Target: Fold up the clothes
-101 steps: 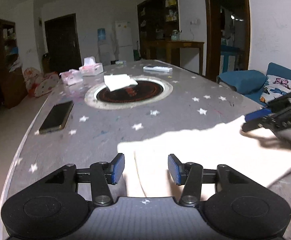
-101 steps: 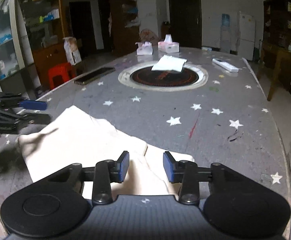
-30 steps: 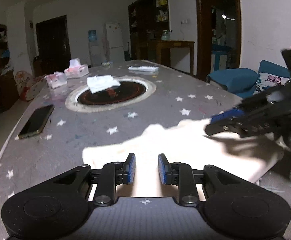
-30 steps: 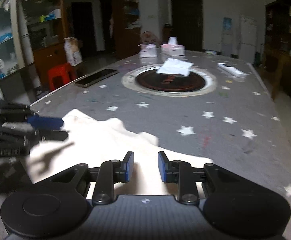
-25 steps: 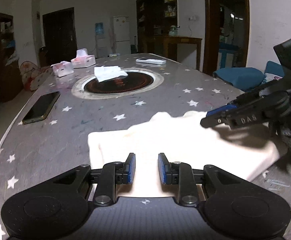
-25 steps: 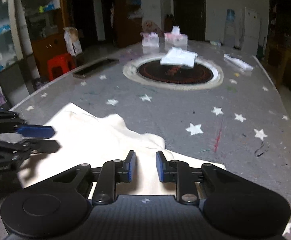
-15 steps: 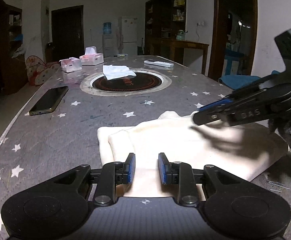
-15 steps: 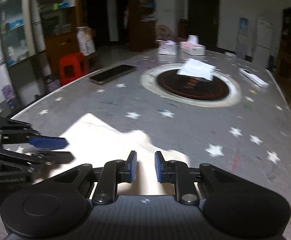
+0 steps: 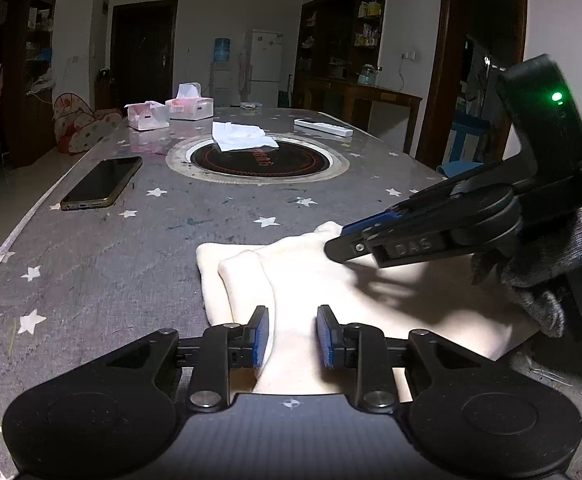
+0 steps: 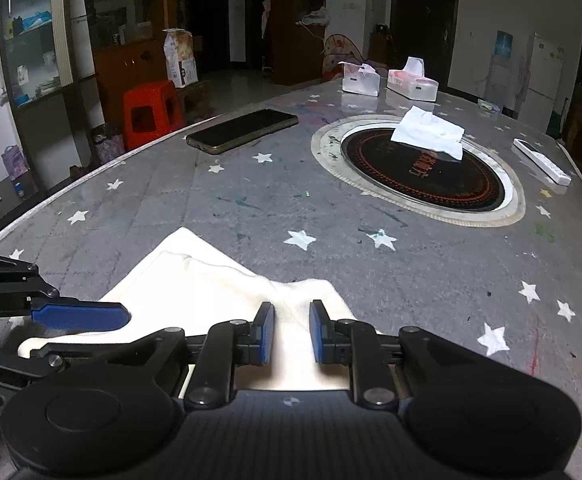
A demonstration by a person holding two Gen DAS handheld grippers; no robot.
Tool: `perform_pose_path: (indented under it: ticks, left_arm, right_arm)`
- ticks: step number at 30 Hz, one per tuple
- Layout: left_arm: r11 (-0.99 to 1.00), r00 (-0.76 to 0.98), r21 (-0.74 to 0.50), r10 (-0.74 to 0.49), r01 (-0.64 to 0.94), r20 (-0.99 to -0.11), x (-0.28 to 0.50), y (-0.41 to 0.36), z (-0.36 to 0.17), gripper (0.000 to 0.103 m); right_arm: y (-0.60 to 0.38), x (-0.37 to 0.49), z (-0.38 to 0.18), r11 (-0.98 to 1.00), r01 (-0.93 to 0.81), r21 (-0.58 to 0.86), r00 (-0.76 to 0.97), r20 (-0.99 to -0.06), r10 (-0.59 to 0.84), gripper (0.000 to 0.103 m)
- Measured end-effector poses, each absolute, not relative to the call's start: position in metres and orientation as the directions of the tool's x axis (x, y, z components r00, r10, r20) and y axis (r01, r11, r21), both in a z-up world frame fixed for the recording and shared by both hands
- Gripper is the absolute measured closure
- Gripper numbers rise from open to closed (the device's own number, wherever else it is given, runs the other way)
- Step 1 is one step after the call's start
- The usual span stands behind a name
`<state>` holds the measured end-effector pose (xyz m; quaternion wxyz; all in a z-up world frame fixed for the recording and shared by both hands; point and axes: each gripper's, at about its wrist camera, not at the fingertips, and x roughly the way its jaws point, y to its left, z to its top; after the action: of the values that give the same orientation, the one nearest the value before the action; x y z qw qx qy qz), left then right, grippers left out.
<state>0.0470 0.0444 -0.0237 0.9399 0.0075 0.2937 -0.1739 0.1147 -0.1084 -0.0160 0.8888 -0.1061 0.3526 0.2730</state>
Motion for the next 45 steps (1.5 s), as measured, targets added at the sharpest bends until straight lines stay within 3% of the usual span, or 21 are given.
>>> perform_pose_path:
  ticks: [16, 32, 45]
  left_arm:
    - [0.945, 0.77, -0.066, -0.299, 0.319, -0.563, 0.044, 0.041, -0.024, 0.072]
    - [0.944, 0.764, -0.062, -0.3, 0.325, -0.571, 0.015, 0.032, -0.024, 0.072]
    - [0.932, 0.766, -0.001, -0.297, 0.362, -0.571, 0.003, 0.016, -0.014, 0.069]
  right_arm:
    - [-0.181, 0.015, 0.003, 0.82, -0.572, -0.013, 0.655, -0.609, 0.448, 0.085]
    - [-0.213, -0.015, -0.023, 0.823, -0.567, -0.02, 0.677, -0.581, 0.452, 0.085]
    - [-0.246, -0.045, -0.005, 0.874, -0.486, 0.027, 0.738, -0.523, 0.426, 0.084]
